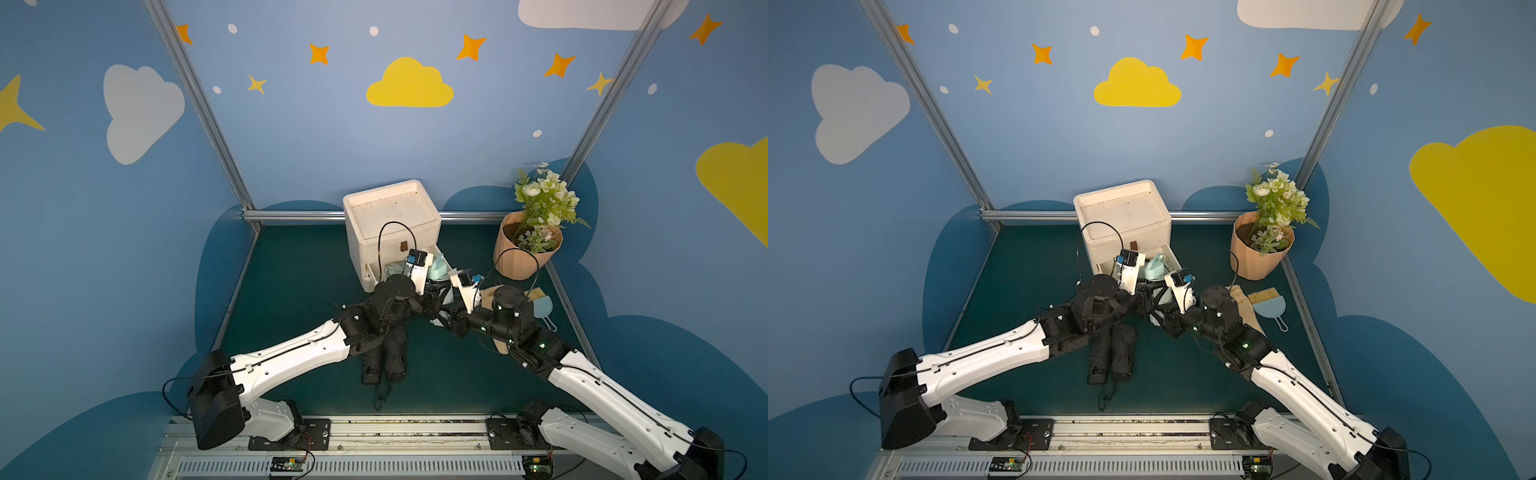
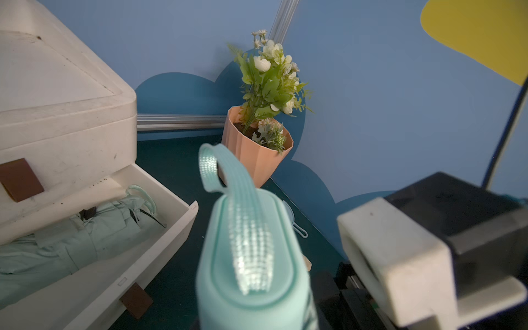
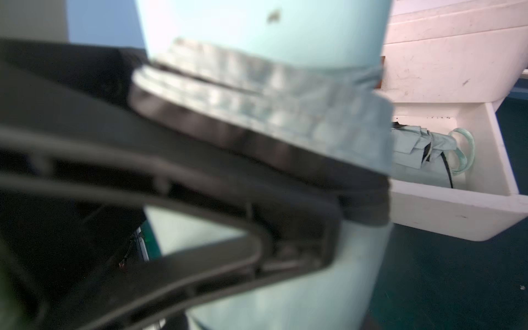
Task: Place the umbrella in the drawer by color
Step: Pick up the umbrella from the center of the board, then place the umbrella in the drawer.
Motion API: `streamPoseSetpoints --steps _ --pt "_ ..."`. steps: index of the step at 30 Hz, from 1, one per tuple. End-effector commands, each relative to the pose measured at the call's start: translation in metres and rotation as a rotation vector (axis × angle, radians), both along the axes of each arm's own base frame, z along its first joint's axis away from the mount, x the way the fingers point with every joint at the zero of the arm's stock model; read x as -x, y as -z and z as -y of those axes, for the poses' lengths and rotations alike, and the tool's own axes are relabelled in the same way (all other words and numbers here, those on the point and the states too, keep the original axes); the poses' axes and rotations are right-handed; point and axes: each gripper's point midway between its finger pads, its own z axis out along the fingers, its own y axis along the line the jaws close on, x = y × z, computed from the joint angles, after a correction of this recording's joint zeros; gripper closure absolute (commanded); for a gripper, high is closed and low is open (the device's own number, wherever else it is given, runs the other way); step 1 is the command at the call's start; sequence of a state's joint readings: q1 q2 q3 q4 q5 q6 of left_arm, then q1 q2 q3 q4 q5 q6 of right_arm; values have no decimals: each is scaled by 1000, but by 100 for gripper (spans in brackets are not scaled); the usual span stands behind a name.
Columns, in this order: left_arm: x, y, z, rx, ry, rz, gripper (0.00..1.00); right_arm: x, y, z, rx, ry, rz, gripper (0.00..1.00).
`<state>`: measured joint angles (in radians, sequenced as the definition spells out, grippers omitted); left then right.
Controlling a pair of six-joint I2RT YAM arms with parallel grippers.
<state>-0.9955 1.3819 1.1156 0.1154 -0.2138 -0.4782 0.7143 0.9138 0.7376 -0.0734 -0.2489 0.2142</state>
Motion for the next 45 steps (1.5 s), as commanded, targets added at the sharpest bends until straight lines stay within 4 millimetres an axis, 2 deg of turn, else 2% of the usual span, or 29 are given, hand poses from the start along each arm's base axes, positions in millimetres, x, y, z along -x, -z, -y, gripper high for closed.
streamPoseSetpoints --steps 1,3,7,12,15,18,24,32,35,41,45 --pt "7 -7 9 20 38 -11 73 -5 -36 -4 -64 13 80 53" --pt "6 -12 8 24 35 10 81 -5 -35 0 -68 32 58 48" --pt "2 -30 -2 -8 40 79 90 6 -38 8 -67 -12 51 28" --pt "-9 -57 -23 -135 101 179 94 10 -36 33 -77 15 12 11" --pt "-20 -67 -38 -237 135 227 96 7 -29 48 -96 53 -29 7" --pt "-37 -67 -53 -337 166 248 97 -2 -13 61 -120 112 -106 7" --pt "-71 -41 -62 -530 255 261 97 -8 17 74 -156 167 -205 8" --pt "-102 7 -61 -699 410 231 97 -4 29 87 -165 212 -224 6" --pt "-104 26 -58 -721 485 160 97 -3 33 90 -165 227 -236 6" --pt "-115 67 -57 -794 520 77 97 -5 40 94 -177 242 -254 3" --pt "-119 85 -53 -812 544 53 97 -6 38 94 -184 240 -254 2"
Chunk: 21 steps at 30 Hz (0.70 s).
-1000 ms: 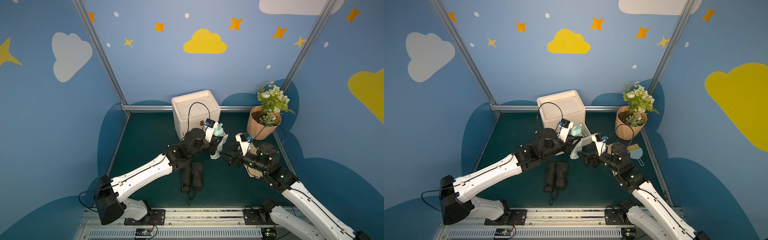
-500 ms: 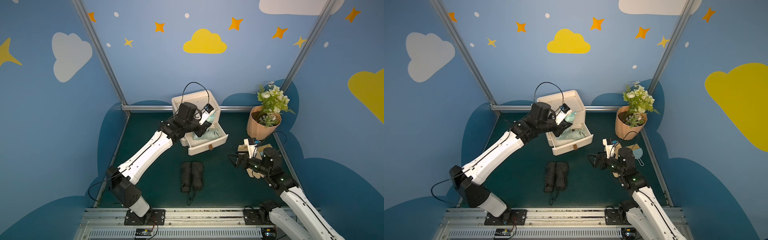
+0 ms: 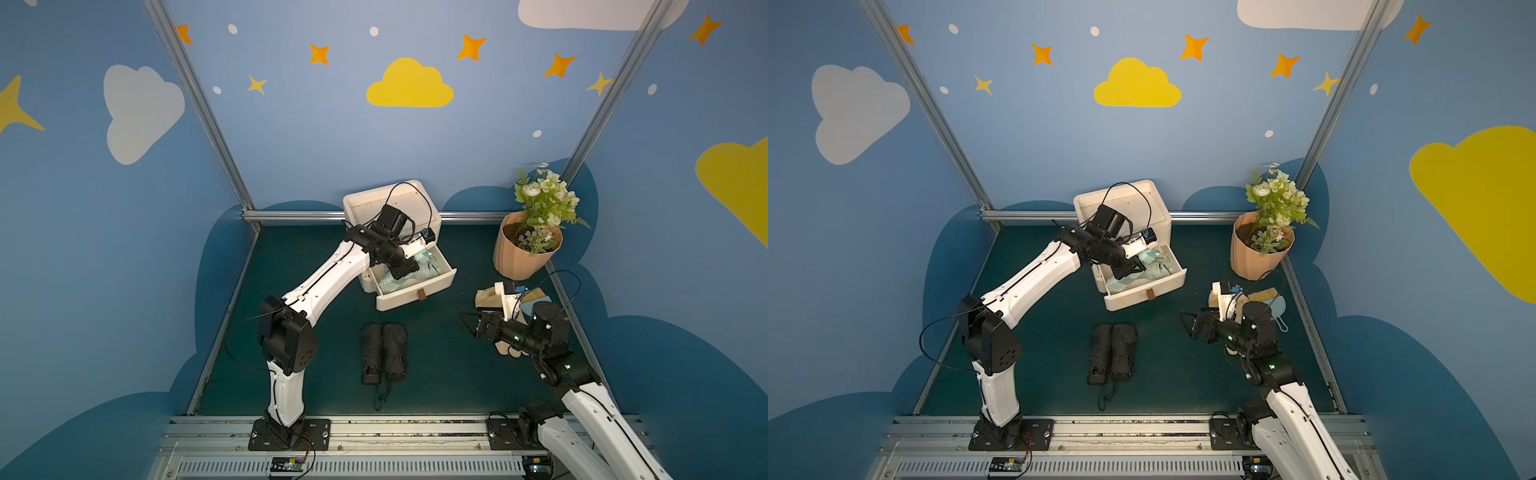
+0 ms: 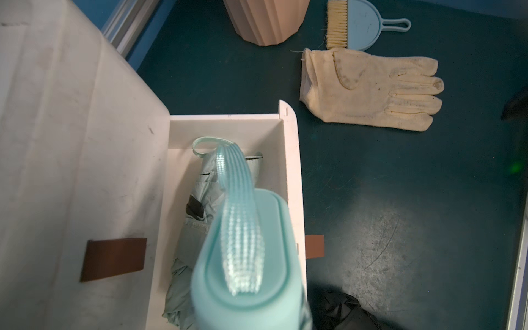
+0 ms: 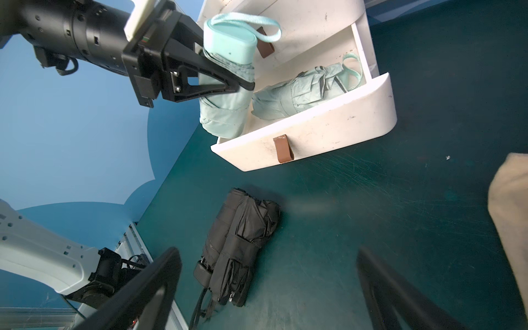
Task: Place the umbrella in the drawer by color
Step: Place the umbrella in the drawer.
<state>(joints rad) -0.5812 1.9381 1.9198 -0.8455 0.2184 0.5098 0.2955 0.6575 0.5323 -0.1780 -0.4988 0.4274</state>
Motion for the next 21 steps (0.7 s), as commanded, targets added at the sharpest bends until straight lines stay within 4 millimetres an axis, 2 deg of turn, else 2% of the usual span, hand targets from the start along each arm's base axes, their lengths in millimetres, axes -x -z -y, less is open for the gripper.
streamPoseSetpoints --steps 1,10,17,21 --pt "1 1 5 1 47 -3 97 1 -3 -1 -15 -12 3 2" --pt "-9 30 3 -80 57 -28 97 4 1 3 -15 -2 -7 2" --pt "-7 42 5 -106 89 -58 86 5 3 6 -14 8 -11 2" --pt "-6 49 8 -115 122 -63 83 4 5 7 -12 14 -16 2"
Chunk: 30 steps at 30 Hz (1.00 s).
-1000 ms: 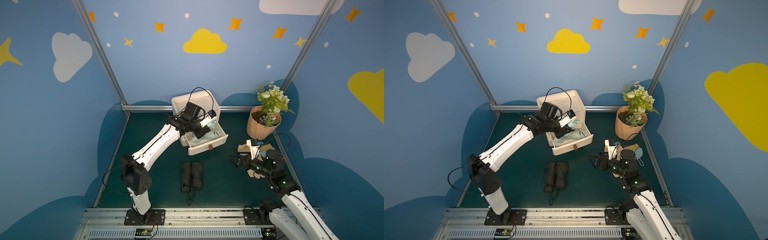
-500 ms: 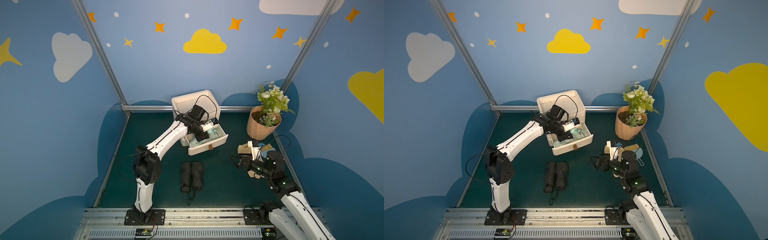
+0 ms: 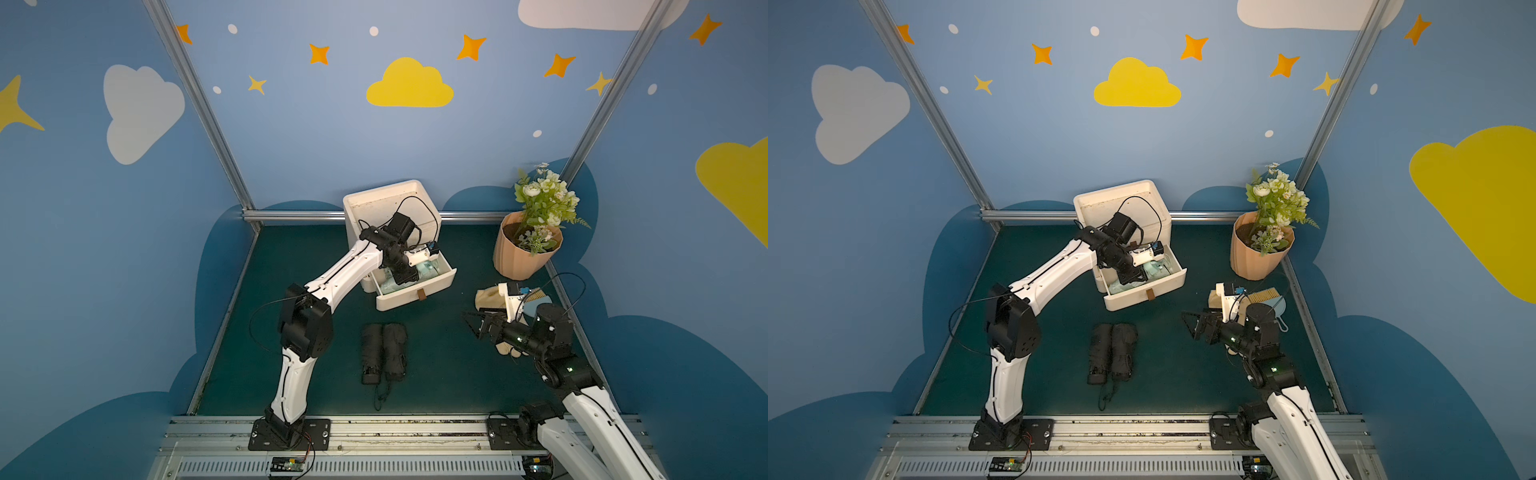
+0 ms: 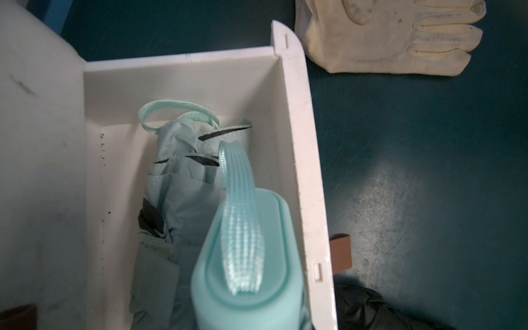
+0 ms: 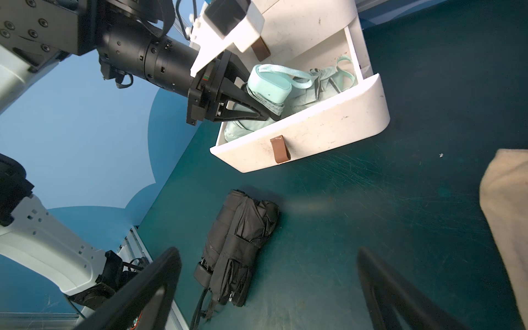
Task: Place the umbrella in the drawer by color
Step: Place the umbrella in the drawer.
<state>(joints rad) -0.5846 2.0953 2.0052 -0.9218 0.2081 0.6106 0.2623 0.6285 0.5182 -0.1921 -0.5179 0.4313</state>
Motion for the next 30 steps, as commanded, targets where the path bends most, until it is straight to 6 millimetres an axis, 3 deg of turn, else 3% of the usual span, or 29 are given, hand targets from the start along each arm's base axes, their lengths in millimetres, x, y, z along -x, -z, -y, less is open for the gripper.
streamPoseSetpoints --steps 1,4,6,18,24,30 --pt "2 -4 2 -3 47 1 83 2 4 1 -3 -2 -11 2" --pt "-4 3 2 -31 49 -2 79 2 4 2 -2 3 -12 2" --pt "-10 7 1 -50 46 -5 70 2 5 2 -3 5 -13 2" --pt "-49 13 -9 -108 -15 52 55 1 9 5 1 14 -25 2" --pt "-41 5 -1 -70 21 38 42 1 11 6 3 17 -30 2" --pt "-35 -24 1 -20 18 63 38 0 16 6 0 13 -49 2"
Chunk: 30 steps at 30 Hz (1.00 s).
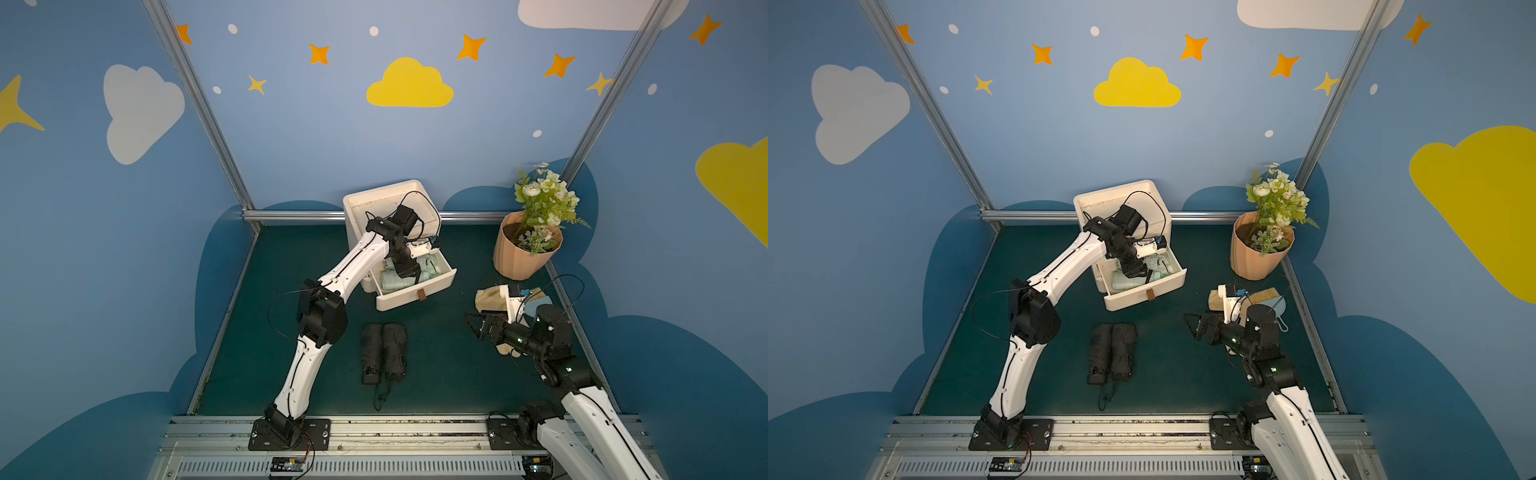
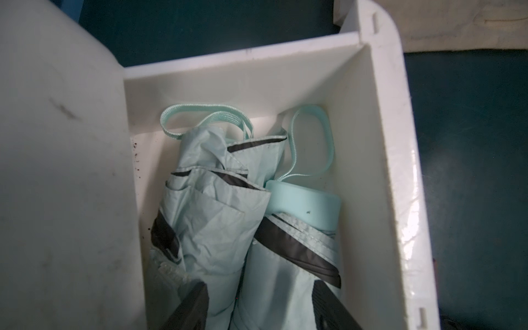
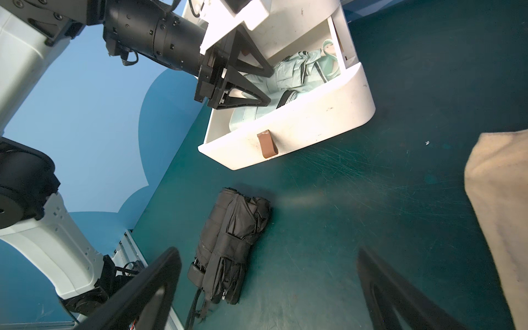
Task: Place the umbrella in the drawer by color
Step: Place the umbrella in the drawer, then close the drawer in the storage box.
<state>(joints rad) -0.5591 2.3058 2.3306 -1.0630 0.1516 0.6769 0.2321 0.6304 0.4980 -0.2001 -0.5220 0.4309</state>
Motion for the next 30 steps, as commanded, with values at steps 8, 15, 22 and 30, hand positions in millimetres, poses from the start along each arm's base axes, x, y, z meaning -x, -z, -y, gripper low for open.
streamPoseSetpoints --steps 8,15,22,30 --pt "10 -109 -3 168 -61 133 31 -2 3 -7 -56 -29 -46 2" --pt "2 -193 -32 355 -286 235 27 -10 -1 -17 -176 -39 -100 2" --pt "-12 -244 -107 551 -683 251 18 -17 2 -35 -292 -75 -197 2" --pt "-19 -239 -206 722 -1115 330 0 -21 14 -51 -277 -91 -230 2"
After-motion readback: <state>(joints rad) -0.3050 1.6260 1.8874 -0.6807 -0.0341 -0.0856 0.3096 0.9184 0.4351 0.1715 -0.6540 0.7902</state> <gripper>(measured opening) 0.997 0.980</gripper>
